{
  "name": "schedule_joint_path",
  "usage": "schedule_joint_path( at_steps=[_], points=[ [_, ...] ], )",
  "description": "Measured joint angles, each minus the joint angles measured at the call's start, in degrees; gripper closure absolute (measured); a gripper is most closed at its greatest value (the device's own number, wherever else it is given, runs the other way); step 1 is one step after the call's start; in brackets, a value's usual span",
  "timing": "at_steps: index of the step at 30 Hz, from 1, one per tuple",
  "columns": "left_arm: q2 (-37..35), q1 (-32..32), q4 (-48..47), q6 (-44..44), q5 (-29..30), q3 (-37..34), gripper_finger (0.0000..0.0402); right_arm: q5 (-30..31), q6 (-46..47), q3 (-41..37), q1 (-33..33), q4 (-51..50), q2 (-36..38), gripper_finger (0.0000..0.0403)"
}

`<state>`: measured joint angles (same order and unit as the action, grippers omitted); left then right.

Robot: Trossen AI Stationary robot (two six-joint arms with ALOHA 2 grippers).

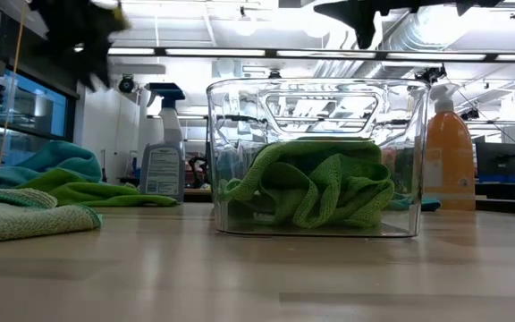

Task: Sort microfiber towel by color & place in baskets
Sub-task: Put the blue microfiber towel into the blue bin

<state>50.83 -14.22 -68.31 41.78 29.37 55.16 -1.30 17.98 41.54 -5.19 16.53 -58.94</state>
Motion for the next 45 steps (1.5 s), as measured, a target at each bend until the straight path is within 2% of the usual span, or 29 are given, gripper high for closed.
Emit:
schedule_joint_path(
  at_steps=[3, 9, 14, 19, 22, 33, 38, 45],
  points=[
    [0.86, -5.58, -4.03, -2.53, -1.58, -0.04, 0.0225, 1.95, -0.03, 0.0, 0.0, -0.56, 0.0, 0.0196],
    [5.29, -19.15, -5.34, -15.68, -8.77, -0.02, 0.0225, 4.24, -0.02, 0.0, -0.07, -0.8, 0.0, 0.0196],
    [12.43, -28.13, -4.9, -24.68, -9.06, -0.02, 0.0225, 4.3, -0.02, 0.0, -0.07, -0.8, 0.0, 0.0197],
    [19.46, -33.2, -4.07, -30.8, -9.66, -0.02, 0.0225, 4.31, -0.02, 0.0, -0.07, -0.82, -0.02, 0.0197],
    [22.54, -35.28, -1.92, -33.77, -9.7, 0.02, 0.0225, 4.31, -0.04, 0.0, -0.07, -0.82, -0.02, 0.0197],
    [26.76, -35.64, 2.23, -32.28, -9.78, -0.34, 0.0225, 4.33, -0.01, 0.0, -0.07, -1.06, -0.04, 0.0197],
    [27.13, -35.6, 2.86, -32.0, -11.29, -4.18, 0.0225, 4.33, 0.0, 0.0, -0.07, -1.36, -0.04, 0.0197],
    [27.13, -34.29, 7.1, -31.41, -8.36, -7.78, 0.0225, 4.33, -0.02, 0.0, -0.07, -1.48, -0.04, 0.0197]
  ],
)
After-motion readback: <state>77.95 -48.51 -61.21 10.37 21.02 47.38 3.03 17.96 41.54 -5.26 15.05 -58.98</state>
